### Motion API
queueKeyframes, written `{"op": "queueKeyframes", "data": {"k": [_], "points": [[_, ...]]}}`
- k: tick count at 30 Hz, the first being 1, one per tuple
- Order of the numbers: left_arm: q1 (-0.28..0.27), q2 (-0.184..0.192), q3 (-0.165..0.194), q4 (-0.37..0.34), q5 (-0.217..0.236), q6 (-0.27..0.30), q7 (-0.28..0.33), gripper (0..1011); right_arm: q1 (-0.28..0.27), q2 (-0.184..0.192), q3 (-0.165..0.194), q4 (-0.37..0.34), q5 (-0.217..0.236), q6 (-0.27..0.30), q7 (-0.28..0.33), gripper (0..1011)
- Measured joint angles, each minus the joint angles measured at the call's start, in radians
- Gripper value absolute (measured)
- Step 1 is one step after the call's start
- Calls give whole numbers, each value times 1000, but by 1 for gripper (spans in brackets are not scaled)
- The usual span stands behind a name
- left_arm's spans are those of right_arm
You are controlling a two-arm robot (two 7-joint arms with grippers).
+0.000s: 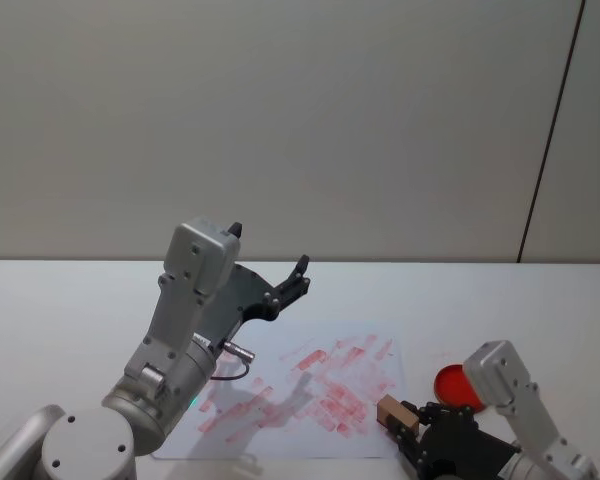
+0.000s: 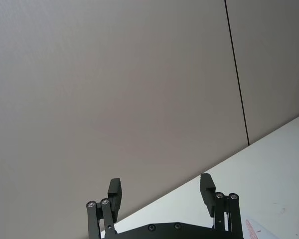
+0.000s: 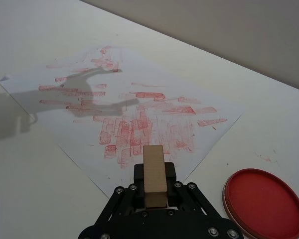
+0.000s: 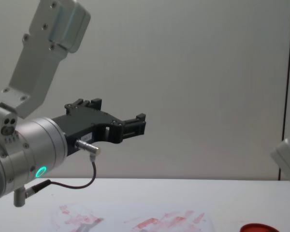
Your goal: Use the one hand to pick up the stamp and affix it onto the A4 paper.
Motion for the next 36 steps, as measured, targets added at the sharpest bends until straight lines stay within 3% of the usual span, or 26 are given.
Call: {"op": "queueKeyframes", "data": {"k": [15,28,36], "points": [[0,0,0,0,0,0,0,1002,3,3,-3,4,-2,13,10,217],[0,0,0,0,0,0,0,1002,4,9,23,-47,101,-32,-42,217],[0,0,0,0,0,0,0,1003,9,22,48,-70,140,-56,-79,217]]}}
